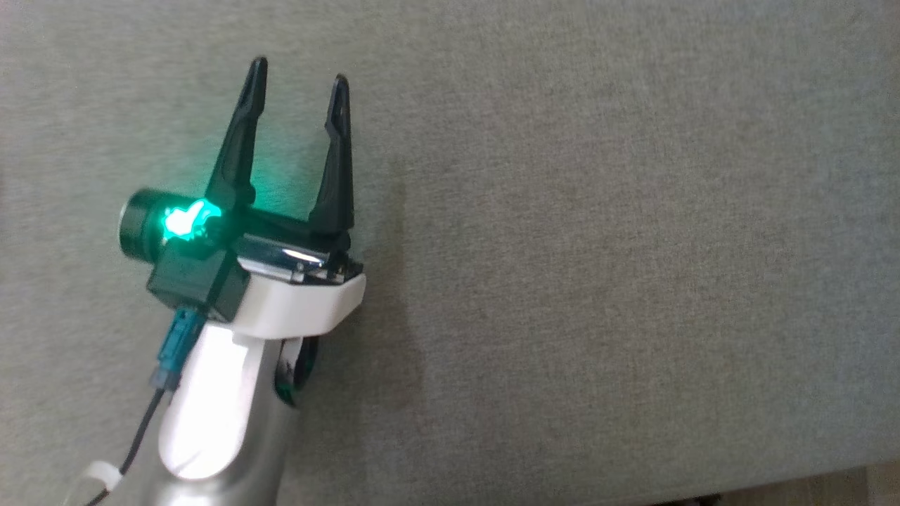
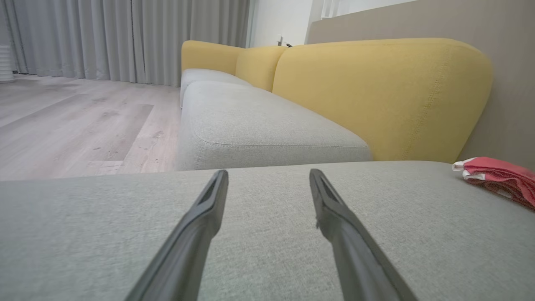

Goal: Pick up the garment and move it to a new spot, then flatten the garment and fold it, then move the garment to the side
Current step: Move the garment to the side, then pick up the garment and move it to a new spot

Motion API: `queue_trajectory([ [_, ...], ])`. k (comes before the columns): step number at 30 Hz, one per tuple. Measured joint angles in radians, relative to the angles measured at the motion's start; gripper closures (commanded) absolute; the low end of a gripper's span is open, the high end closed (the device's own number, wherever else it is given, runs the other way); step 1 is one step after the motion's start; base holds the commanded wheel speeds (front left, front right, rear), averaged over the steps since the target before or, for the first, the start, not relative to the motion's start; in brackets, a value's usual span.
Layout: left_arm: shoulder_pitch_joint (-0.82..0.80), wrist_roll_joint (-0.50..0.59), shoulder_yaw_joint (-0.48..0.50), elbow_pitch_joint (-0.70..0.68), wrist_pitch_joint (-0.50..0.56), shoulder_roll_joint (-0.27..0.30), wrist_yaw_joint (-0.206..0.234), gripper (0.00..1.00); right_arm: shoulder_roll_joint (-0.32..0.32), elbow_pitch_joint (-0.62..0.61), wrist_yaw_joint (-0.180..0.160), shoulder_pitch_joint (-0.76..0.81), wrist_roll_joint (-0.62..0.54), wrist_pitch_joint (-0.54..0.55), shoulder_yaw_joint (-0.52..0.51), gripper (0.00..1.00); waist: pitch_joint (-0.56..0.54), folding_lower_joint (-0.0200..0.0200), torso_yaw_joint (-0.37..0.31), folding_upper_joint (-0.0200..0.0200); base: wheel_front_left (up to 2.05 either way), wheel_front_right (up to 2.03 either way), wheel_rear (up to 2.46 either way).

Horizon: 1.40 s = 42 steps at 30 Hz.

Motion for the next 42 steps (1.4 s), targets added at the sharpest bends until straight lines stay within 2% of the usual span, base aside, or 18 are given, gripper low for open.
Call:
queue_trajectory([
  [5, 0.057, -0.038, -0.004, 0.031, 0.000, 0.000, 0.027, 0.00, 0.149, -0.063, 0.000, 0.104, 0.019, -0.046, 0.024, 0.00, -0.081, -0.0001, 0.030, 0.0000, 0.00, 0.00, 0.00],
  [12, 0.173, -0.083, 0.003, 0.117, 0.000, 0.000, 0.061, 0.00, 0.343, -0.097, 0.000, 0.261, 0.073, -0.096, 0.184, 0.00, -0.248, -0.0004, 0.065, 0.0000, 0.00, 0.00, 0.00],
  [16, 0.232, -0.088, 0.009, 0.163, 0.000, 0.001, 0.073, 0.00, 0.425, -0.123, 0.000, 0.385, 0.090, -0.099, 0.261, 0.00, -0.356, -0.0005, 0.085, 0.0001, 0.00, 0.00, 0.00],
  [24, 0.316, -0.075, 0.037, 0.215, 0.004, 0.003, 0.086, 0.00, 0.517, -0.281, 0.000, 0.556, 0.080, -0.101, 0.264, 0.00, -0.529, -0.0005, 0.129, 0.0001, 0.00, 0.00, 0.00],
  [29, 0.390, -0.078, 0.050, 0.215, 0.005, 0.005, 0.087, 0.00, 0.544, -0.300, 0.000, 0.646, 0.068, -0.101, 0.261, 0.00, -0.602, -0.0005, 0.145, 0.0001, 0.00, 0.00, 0.00],
  [42, 0.417, -0.059, 0.057, 0.214, 0.005, 0.005, 0.078, 0.00, 0.560, -0.275, 0.000, 0.669, 0.051, -0.101, 0.232, 0.00, -0.638, -0.0001, 0.154, 0.0001, 0.00, 0.00, 0.00],
])
